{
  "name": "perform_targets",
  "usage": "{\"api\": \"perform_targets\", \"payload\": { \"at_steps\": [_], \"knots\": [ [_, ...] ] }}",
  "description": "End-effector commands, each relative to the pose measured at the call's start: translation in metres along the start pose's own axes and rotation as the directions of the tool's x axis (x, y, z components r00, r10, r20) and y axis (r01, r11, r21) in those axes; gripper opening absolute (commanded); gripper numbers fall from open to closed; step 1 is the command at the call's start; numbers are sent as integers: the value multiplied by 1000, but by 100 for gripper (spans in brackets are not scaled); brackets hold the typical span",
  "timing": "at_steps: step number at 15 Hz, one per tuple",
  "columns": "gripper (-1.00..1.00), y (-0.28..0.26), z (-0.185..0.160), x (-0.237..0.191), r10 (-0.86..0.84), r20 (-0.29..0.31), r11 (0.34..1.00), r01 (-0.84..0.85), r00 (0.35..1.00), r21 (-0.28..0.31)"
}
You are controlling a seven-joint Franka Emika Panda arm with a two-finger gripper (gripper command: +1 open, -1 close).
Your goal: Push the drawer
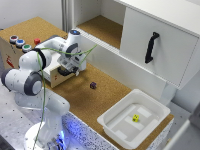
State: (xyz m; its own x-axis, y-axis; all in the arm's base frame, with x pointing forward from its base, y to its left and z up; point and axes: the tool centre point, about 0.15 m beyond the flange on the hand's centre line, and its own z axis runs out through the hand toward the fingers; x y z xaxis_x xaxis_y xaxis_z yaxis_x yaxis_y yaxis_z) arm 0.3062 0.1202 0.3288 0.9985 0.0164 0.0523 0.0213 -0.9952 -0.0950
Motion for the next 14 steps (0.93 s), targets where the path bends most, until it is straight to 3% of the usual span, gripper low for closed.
{"api": "perform_targets", "payload": {
  "at_steps": [1, 4, 5, 7, 14],
  "knots": [
    [-100, -6, 15, 10, -21, 2, 998, 21, 1000, 57],
    [-100, -16, 14, 11, -39, -8, 998, 40, 999, 41],
    [-100, -24, 15, 11, -49, -23, 998, 49, 999, -28],
    [-100, -43, 20, 12, -85, -22, 995, 84, 996, -58],
    [-100, -95, 36, 19, -96, -8, 995, 96, 995, 12]
  ]
}}
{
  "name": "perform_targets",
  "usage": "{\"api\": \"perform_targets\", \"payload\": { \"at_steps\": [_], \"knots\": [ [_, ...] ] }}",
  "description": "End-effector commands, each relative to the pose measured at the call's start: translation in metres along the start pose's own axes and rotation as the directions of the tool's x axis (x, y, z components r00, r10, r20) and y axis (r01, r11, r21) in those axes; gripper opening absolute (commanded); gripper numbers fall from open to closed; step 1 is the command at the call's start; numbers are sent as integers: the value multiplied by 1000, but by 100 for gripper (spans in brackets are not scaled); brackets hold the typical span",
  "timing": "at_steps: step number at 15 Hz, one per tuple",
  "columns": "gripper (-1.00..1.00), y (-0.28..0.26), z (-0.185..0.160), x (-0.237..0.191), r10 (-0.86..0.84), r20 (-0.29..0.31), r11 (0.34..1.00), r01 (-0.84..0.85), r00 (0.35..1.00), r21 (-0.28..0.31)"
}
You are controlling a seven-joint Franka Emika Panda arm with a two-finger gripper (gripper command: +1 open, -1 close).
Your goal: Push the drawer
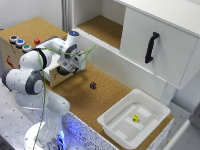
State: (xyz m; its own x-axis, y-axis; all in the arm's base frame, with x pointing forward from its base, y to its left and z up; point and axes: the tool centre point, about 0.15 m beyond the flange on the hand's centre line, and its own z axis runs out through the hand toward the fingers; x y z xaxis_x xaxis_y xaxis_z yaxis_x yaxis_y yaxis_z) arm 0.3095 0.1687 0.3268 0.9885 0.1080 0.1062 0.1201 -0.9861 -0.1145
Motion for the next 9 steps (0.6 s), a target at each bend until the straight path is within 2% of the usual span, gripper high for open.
{"api": "perform_targets", "payload": {
  "at_steps": [1, 9],
  "knots": [
    [-100, -51, 31, 20, -1, 36, 1000, 2, 999, -7],
    [-100, -110, 40, 31, -75, 35, 997, 74, 997, 26]
  ]
}}
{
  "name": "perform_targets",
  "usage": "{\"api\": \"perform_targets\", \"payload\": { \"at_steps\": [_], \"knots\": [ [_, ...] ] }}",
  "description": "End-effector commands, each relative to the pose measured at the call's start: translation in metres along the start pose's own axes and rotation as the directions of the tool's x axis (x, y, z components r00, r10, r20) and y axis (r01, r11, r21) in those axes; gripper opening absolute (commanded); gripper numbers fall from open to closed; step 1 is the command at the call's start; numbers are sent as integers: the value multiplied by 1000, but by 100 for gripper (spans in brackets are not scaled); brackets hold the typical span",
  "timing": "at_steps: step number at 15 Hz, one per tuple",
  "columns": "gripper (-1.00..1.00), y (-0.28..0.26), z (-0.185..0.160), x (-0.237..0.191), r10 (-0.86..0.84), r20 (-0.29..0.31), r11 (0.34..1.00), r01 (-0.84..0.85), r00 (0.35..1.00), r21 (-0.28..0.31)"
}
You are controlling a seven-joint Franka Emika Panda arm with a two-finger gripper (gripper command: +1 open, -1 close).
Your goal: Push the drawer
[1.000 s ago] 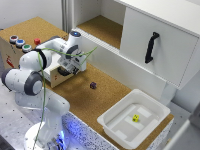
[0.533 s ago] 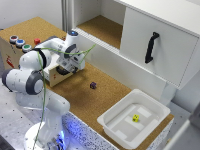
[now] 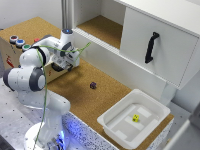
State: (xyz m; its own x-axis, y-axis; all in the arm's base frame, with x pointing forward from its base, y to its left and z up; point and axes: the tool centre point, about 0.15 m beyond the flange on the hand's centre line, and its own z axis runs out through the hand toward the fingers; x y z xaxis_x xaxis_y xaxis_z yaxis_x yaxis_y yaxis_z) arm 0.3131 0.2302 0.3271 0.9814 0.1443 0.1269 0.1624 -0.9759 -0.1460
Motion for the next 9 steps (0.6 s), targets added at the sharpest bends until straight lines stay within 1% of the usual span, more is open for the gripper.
{"api": "perform_targets", "payload": {
  "at_steps": [1, 5, 8, 9],
  "knots": [
    [-100, -55, 35, 24, -45, 54, 999, 45, 998, -3],
    [-100, -84, 41, 28, -71, 52, 997, 70, 996, 29],
    [-100, -96, 41, 32, -77, 49, 997, 76, 996, 31],
    [100, -98, 40, 33, -71, 46, 997, 70, 996, 27]
  ]
}}
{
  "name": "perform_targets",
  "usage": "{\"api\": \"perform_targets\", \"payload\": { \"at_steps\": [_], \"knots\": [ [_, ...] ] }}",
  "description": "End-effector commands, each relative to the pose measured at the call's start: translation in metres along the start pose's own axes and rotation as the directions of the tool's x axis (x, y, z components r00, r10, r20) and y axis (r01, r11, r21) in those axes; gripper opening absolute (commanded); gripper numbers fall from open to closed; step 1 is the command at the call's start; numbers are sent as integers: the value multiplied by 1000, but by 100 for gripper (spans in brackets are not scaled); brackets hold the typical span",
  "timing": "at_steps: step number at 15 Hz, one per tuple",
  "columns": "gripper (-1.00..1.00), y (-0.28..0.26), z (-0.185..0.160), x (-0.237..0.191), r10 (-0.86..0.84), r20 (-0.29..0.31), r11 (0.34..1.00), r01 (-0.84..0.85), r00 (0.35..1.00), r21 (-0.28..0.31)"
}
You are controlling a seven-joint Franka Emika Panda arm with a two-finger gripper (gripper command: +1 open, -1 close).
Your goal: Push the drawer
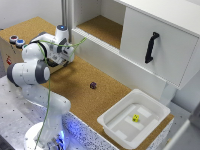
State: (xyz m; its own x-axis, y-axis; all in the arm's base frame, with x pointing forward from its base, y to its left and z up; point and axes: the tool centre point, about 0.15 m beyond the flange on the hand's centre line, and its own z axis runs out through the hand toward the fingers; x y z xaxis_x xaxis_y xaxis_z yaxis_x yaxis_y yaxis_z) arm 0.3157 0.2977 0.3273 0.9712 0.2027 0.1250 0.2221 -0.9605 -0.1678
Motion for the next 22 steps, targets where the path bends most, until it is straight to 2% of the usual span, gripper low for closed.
{"api": "perform_targets", "payload": {
  "at_steps": [1, 3, 6, 12, 14, 15, 17, 19, 20, 22],
  "knots": [
    [100, -32, 25, 24, 2, 27, 1000, -2, 1000, 3],
    [100, -35, -2, 19, 11, -35, 1000, -11, 999, 15],
    [100, -36, -39, 12, 30, -126, 999, -32, 992, -11],
    [100, -36, -77, 2, 10, -179, 1000, -11, 984, -3],
    [100, -42, -86, 1, -36, -171, 999, 35, 985, -9],
    [100, -47, -93, 3, -83, -152, 996, 85, 985, 7],
    [100, -61, -107, 4, -190, -139, 982, 188, 972, -25],
    [100, -75, -119, 4, -324, -78, 946, 323, 943, -23],
    [100, -85, -123, 5, -407, -29, 913, 407, 913, -15],
    [100, -103, -133, 7, -506, 16, 862, 506, 863, -22]
  ]
}}
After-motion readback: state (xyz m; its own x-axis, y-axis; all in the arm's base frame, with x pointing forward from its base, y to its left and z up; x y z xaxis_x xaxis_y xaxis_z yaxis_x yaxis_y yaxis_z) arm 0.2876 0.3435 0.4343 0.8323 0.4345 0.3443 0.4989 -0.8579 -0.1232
